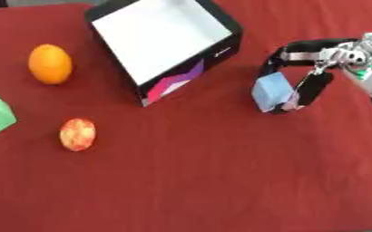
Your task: Pick up objects on the table and place them in the box.
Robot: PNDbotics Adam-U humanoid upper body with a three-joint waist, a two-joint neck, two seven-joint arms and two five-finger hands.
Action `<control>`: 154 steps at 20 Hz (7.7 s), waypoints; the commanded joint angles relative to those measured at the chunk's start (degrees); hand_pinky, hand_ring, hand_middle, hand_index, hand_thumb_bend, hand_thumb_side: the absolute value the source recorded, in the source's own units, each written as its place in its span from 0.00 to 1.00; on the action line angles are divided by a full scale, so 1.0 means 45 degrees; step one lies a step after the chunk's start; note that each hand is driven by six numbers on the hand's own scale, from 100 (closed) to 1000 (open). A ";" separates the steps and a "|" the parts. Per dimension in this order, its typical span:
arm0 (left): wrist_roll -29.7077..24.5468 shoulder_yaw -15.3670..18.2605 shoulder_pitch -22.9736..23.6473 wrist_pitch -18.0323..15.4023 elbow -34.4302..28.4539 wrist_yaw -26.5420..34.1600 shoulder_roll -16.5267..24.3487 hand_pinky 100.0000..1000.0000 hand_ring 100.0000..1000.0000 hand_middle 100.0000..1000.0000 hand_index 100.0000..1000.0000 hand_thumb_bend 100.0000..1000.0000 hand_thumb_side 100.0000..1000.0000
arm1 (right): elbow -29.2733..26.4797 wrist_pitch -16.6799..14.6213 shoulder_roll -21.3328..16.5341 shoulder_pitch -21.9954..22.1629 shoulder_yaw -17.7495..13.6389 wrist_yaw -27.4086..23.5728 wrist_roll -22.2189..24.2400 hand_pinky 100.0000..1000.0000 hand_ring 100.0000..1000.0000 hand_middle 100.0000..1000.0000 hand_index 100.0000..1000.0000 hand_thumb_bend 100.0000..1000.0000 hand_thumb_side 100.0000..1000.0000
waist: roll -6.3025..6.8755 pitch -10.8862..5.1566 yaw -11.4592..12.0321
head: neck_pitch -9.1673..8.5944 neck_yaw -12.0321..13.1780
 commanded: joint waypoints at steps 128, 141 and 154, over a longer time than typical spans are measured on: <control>-1.3016 -0.7027 -0.7067 0.6995 0.5900 -0.7796 0.6711 0.89 0.84 0.77 0.87 0.79 0.24 | -0.3362 0.3545 -0.0574 0.0138 -0.5541 -0.7951 -0.8839 0.92 0.75 0.71 0.82 0.56 0.38 | 0.0396 -0.0790 0.0150 | 0.0351 0.0692; -1.2234 -0.6624 -0.7740 0.5171 0.8768 -0.9195 0.4586 0.86 0.80 0.74 0.84 0.77 0.18 | -0.3264 0.3590 -0.0290 0.0233 -0.5585 -0.8052 -0.8960 0.92 0.75 0.70 0.81 0.56 0.37 | 0.0375 -0.0625 -0.0202 | 0.0186 0.1000; -1.2515 -0.7088 -0.7927 0.5232 0.7821 -0.9052 0.4652 0.68 0.52 0.41 0.56 0.21 0.00 | -0.2813 0.3694 -0.0119 0.0442 -0.5696 -0.8172 -0.9193 0.92 0.74 0.69 0.81 0.57 0.37 | 0.0479 -0.0610 -0.0279 | 0.0211 0.0975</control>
